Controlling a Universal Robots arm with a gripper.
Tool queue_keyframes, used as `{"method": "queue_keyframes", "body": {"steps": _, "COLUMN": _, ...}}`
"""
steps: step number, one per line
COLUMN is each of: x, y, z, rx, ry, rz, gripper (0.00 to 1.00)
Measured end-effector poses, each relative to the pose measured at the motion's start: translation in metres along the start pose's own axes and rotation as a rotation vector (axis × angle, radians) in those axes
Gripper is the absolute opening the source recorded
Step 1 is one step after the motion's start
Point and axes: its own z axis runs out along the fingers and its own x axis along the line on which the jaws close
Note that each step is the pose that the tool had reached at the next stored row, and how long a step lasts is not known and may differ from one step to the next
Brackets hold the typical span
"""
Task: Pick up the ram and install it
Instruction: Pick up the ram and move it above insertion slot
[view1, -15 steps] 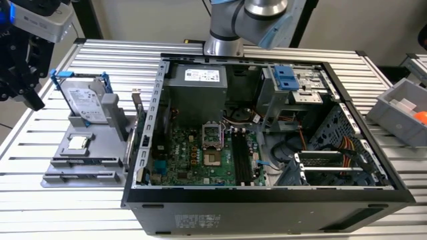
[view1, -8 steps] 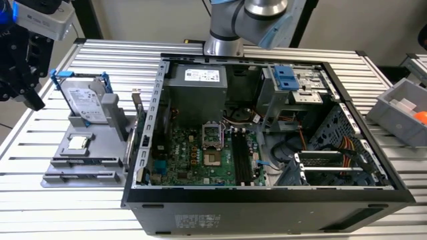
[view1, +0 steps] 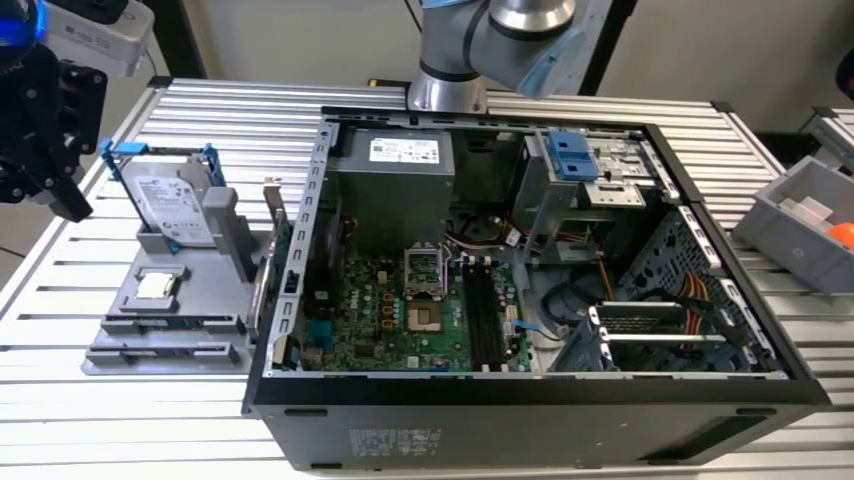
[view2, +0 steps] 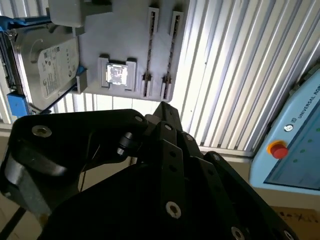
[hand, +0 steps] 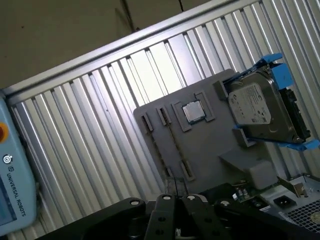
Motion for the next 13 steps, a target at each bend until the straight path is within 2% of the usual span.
{"method": "queue_keyframes", "body": {"steps": 13, "x": -0.0005, "y": -0.0013, "z": -0.0001, "rx": -0.0014, "ry": 0.0073, "rz": -0.162, "gripper": 0.0}}
